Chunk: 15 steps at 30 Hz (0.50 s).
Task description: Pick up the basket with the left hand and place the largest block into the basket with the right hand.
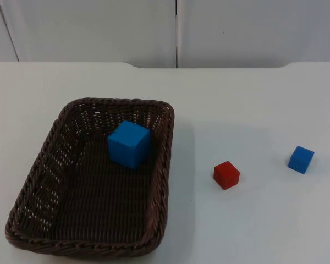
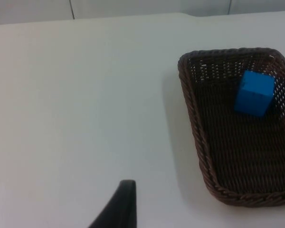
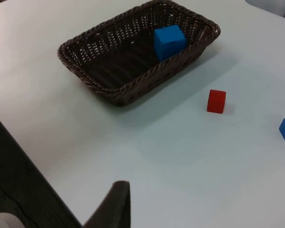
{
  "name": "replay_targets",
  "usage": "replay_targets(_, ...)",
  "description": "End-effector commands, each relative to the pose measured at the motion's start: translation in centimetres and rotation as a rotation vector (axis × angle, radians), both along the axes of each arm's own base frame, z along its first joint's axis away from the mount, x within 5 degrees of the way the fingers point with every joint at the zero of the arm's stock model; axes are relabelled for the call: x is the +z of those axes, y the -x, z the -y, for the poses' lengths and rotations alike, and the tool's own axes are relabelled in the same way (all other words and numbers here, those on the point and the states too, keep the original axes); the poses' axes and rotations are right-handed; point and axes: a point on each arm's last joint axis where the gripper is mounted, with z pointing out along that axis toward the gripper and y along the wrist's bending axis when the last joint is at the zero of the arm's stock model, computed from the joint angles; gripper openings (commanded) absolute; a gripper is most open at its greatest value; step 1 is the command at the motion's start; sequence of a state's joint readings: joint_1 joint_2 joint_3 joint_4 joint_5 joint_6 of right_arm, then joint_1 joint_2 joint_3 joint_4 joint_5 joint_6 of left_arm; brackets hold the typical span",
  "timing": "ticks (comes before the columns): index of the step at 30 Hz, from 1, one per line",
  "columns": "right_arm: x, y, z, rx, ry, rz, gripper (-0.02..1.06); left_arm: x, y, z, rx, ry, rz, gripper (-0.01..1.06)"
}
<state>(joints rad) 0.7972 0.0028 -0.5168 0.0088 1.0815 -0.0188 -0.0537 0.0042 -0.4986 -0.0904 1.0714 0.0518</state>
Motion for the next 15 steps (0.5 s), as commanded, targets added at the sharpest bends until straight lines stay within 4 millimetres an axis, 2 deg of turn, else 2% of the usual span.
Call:
replay_targets(1,0.01,0.0,0.03,-0.001,-0.005,0.004,1.05,-0.12,0.02,-0.03,0.013,0.0,-0.002,1.05)
replay_targets(8,0.01,0.02,0.01,0.001,-0.008,0.001,1.05,-0.12,-0.03,-0.01,0.094,-0.001,-0.002,1.05)
replay_targets(15,0.01,0.02,0.01,0.001,-0.008,0.001,1.05,-0.12,-0.03,-0.01,0.096,-0.001,-0.002,1.05)
